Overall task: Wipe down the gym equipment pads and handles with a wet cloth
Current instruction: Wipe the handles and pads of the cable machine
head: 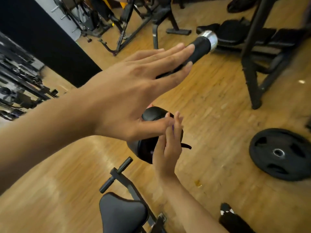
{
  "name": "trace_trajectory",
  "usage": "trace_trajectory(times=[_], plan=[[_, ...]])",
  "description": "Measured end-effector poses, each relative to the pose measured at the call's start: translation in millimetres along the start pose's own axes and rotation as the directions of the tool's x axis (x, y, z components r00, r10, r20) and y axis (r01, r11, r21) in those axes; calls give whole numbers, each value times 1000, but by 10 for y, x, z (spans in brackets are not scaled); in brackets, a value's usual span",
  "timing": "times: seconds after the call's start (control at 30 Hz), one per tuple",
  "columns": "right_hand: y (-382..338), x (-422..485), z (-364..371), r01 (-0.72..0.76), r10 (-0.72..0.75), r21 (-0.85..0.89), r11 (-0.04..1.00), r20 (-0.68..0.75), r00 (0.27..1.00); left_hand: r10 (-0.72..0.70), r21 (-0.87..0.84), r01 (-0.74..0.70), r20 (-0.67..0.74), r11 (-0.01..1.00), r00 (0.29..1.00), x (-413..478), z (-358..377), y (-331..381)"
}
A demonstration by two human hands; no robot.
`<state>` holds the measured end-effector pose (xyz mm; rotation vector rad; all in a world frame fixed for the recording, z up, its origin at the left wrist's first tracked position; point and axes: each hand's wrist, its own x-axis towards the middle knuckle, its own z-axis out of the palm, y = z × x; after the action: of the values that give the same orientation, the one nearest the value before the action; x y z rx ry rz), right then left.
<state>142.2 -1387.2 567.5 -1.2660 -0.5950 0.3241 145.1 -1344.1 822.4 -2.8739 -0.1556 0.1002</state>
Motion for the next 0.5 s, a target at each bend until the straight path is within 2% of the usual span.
trace_trajectory(times=[0.07, 0.13, 0.17, 0.2, 0.23, 0.3, 0.33, 0.4, 0.43, 0.5], plan=[[205, -10, -33, -291, 289, -24, 956, -76, 954, 12, 14, -12, -1, 1000, 1000, -5, 6, -3], [289, 1, -62, -554, 558, 74, 829, -154, 815, 14, 20, -14, -8, 1000, 1000, 2, 8, -5], [241, 30, -53, -609, 626, 144, 780, -152, 765, 11, 20, -10, -11, 1000, 1000, 5, 7, 0], [130, 84, -35, -617, 648, 208, 759, -140, 749, 9, 20, -9, -7, 1000, 1000, 20, 3, 5], [-17, 142, -8, -566, 607, 243, 788, -146, 781, 6, 16, -6, -3, 1000, 1000, 22, 0, 6], [-297, 251, 14, -327, 376, 251, 911, -179, 909, 7, 15, -7, 7, 1000, 1000, 39, -9, 10], [-325, 264, 5, -201, 233, 202, 959, -150, 961, 2, 18, -2, 9, 1000, 1000, 49, -11, 13], [-93, 221, -25, 18, -18, 4, 1000, -65, 998, -5, 17, 5, 8, 1000, 1000, 68, -15, 24], [76, 153, -65, 35, -36, -72, 997, -17, 999, -13, 14, 13, 4, 1000, 1000, 62, -14, 35], [234, 16, -134, -168, 169, -62, 984, 12, 985, -20, 14, 20, 2, 1000, 1000, 48, -13, 52]])
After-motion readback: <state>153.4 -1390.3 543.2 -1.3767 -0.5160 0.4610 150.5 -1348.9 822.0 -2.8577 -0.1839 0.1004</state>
